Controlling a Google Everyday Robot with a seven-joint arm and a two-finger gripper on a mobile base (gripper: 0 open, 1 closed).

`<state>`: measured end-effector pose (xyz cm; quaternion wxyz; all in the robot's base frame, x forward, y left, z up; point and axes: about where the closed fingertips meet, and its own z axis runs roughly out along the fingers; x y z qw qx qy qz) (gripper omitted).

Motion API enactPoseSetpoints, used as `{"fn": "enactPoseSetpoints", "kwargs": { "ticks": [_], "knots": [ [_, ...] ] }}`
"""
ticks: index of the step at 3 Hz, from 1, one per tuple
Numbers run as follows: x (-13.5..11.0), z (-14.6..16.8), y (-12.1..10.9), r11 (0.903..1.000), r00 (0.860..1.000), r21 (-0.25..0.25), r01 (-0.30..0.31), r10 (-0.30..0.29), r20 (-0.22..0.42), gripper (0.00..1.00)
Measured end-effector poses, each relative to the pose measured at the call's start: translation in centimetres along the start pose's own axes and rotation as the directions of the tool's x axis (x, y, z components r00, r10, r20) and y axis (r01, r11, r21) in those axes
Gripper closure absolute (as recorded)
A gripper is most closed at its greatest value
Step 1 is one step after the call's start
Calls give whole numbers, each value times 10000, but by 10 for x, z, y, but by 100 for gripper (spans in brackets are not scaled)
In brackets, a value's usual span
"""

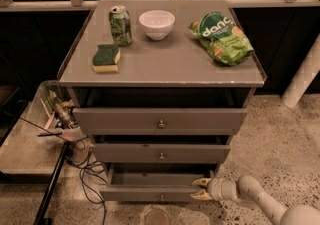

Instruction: Open bottom drawer

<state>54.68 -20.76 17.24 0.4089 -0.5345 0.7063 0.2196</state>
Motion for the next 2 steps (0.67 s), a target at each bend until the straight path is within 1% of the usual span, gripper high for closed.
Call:
{"fn": "enactPoseSetpoints", "kwargs": {
  "ticks": [1,2],
  "knots": [
    [2,-3,10,9999,10000,98,-80,80,-16,100],
    [2,-3,10,9999,10000,97,-80,80,-16,81]
  ]
}}
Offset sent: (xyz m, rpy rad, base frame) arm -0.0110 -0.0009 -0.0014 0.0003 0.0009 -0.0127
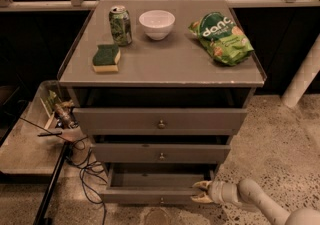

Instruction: Open bottom drawer

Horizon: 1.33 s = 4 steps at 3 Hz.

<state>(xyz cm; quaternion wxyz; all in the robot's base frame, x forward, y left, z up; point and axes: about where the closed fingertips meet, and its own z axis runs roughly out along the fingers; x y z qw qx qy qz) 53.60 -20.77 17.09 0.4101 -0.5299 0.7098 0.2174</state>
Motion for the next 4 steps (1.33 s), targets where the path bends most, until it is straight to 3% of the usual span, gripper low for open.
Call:
{"fn": "enactPoseSetpoints", "kwargs": {
  "ticks": [2,3,4],
  "knots": [
    [0,0,0,10000,10000,-1,0,0,1,36],
    [0,0,0,10000,10000,-2,0,0,1,37],
    [6,-6,7,9999,9998,-51,-116,117,163,61]
  ]
}}
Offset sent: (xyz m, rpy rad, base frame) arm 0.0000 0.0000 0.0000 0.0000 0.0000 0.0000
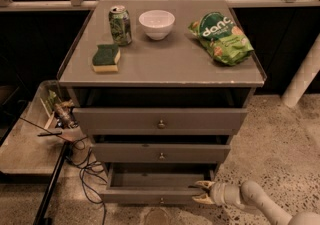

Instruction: Open bottom drawer

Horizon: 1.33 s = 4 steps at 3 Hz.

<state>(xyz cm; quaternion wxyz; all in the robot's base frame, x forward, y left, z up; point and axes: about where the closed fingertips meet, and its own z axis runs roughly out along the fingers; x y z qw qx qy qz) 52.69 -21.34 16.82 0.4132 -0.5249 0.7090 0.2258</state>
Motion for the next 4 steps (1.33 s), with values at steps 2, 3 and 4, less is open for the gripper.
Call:
{"fn": "enactPoseSetpoints", "kwargs": {
  "ticks": [2,3,4],
  "knots": [
    [2,-11,13,9999,9995,-37,-122,123,277,100],
    [5,-15,19,9999,9995,1,-141,141,299,100],
    [3,-15,20,9999,9995,1,-141,141,299,100]
  ]
}}
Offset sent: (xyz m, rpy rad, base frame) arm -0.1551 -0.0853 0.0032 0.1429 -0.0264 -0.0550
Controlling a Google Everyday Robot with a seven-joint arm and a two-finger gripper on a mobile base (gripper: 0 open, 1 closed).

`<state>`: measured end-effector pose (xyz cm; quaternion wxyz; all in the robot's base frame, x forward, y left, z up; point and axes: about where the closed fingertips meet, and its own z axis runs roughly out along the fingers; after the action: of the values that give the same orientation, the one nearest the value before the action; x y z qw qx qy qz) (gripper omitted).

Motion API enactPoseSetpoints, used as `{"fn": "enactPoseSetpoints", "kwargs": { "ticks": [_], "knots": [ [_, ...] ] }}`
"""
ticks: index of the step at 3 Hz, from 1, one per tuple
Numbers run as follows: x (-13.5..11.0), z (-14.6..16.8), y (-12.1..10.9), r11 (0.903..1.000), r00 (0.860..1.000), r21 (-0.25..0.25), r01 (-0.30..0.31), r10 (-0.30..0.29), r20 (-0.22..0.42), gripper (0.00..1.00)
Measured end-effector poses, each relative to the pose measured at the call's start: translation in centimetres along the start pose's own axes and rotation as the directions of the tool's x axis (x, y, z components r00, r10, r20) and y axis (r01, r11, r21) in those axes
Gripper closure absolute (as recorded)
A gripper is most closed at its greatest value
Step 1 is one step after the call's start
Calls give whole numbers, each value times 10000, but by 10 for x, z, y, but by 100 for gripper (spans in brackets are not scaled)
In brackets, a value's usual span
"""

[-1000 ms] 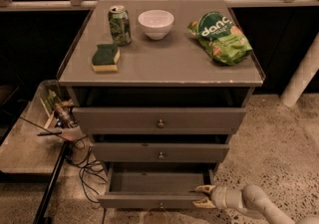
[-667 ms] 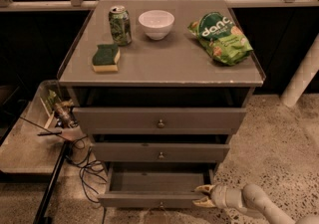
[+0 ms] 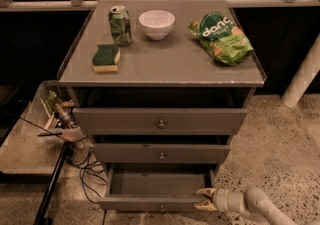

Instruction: Open bottom drawer

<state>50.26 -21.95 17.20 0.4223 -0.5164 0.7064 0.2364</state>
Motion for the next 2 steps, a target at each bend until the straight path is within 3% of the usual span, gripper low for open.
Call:
{"fn": "enactPoseSetpoints", "kwargs": {
  "ticks": [1,2],
  "knots": [
    [3,-4,9,9999,10000,54,-95,95,5,100],
    [2,-4,10,9999,10000,54,-95,95,5,82]
  ]
}}
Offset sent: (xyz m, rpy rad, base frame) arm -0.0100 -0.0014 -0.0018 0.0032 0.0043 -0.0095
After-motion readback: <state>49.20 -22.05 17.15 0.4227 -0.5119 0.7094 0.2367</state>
